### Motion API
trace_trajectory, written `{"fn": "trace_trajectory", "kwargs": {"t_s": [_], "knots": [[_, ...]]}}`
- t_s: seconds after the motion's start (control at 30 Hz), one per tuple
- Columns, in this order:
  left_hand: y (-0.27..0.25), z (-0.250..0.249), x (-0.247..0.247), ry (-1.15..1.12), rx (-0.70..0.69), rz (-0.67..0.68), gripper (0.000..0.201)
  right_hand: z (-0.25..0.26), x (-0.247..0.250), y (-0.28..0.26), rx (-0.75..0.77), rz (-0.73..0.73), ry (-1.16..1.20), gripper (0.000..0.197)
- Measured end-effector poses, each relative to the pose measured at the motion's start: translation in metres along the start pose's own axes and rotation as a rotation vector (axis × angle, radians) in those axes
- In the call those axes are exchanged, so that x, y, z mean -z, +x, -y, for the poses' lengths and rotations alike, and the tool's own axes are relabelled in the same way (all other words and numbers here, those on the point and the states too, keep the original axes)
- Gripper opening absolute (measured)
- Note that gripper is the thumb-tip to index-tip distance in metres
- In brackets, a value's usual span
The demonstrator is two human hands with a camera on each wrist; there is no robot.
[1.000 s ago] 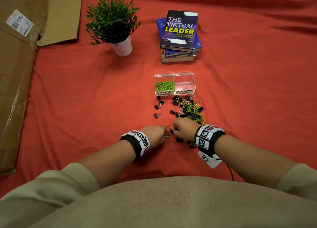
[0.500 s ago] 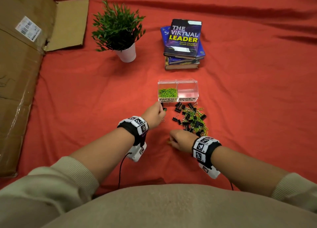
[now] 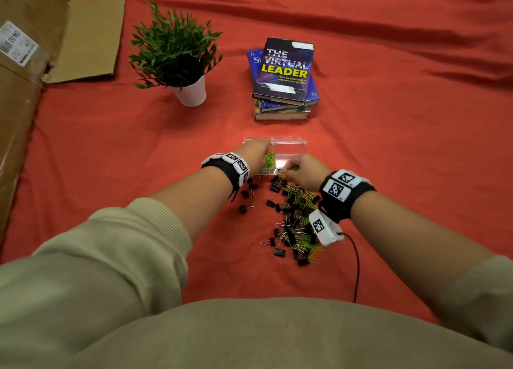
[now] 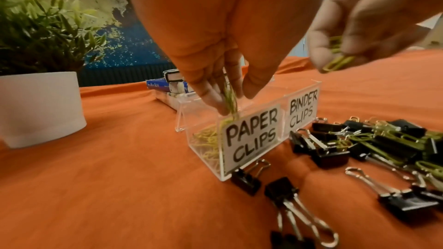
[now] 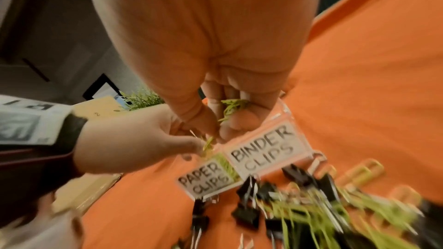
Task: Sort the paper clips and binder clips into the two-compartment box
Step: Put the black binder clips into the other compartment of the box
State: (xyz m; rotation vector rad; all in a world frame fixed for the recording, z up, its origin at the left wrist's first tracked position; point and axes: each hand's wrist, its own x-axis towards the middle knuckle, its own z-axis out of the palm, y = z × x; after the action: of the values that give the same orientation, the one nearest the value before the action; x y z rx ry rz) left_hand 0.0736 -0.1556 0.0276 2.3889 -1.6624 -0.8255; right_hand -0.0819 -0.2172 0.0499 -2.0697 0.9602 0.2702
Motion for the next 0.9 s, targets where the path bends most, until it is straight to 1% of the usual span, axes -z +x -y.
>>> {"fn": "trace_trajectory", "kwargs": {"t_s": [0.07, 0.13, 0.2, 0.23, 0.27, 0.3, 0.4, 0.47, 0.5, 0.57, 0.6, 0.67, 0.77, 0.83, 0.9], "knots": [[-0.005, 0.003, -0.002, -0.006, -0.026, -0.043, 0.031, 0.010, 0.009, 0.015, 0.015, -0.066, -0.066, 0.024], [-0.018, 0.007, -0.008, -0.010, -0.031, -0.149, 0.026, 0.020, 0.013, 0.028, 0.027, -0.121, -0.118, 0.024], [-0.038, 0.008, -0.019, -0.036, 0.014, -0.255, 0.019, 0.030, 0.011, 0.039, 0.044, -0.128, -0.169, 0.022], [-0.049, 0.006, -0.027, -0.051, 0.034, -0.264, 0.017, 0.035, 0.008, 0.044, 0.057, -0.109, -0.202, 0.022], [-0.060, 0.003, -0.037, -0.064, 0.039, -0.229, 0.016, 0.039, 0.003, 0.048, 0.072, -0.083, -0.231, 0.024], [-0.070, 0.000, -0.047, -0.073, 0.014, -0.168, 0.015, 0.042, -0.001, 0.050, 0.085, -0.062, -0.252, 0.026], [-0.094, -0.013, -0.080, -0.056, -0.157, 0.005, 0.021, 0.042, -0.009, 0.051, 0.138, -0.046, -0.244, 0.033], [-0.104, -0.023, -0.097, -0.035, -0.249, 0.049, 0.025, 0.036, -0.007, 0.044, 0.163, -0.060, -0.164, 0.033], [-0.107, -0.028, -0.104, -0.036, -0.274, 0.067, 0.028, 0.031, -0.004, 0.038, 0.171, -0.080, -0.121, 0.031], [-0.107, -0.032, -0.114, -0.045, -0.291, 0.100, 0.034, 0.020, 0.001, 0.023, 0.174, -0.124, -0.059, 0.026], [-0.106, -0.034, -0.116, -0.050, -0.289, 0.114, 0.037, 0.011, 0.003, 0.014, 0.159, -0.122, -0.045, 0.022], [-0.104, -0.035, -0.117, -0.054, -0.282, 0.117, 0.040, -0.009, 0.005, -0.007, 0.103, -0.059, -0.088, 0.015], [-0.103, -0.031, -0.113, -0.024, -0.265, 0.081, 0.042, -0.044, 0.001, -0.035, -0.026, 0.149, -0.260, 0.012], [-0.104, -0.024, -0.108, 0.009, -0.250, 0.064, 0.045, -0.065, -0.008, -0.049, -0.122, 0.283, -0.350, 0.014], [-0.106, -0.015, -0.104, 0.020, -0.226, 0.072, 0.045, -0.080, -0.020, -0.060, -0.169, 0.338, -0.395, 0.021]]}}
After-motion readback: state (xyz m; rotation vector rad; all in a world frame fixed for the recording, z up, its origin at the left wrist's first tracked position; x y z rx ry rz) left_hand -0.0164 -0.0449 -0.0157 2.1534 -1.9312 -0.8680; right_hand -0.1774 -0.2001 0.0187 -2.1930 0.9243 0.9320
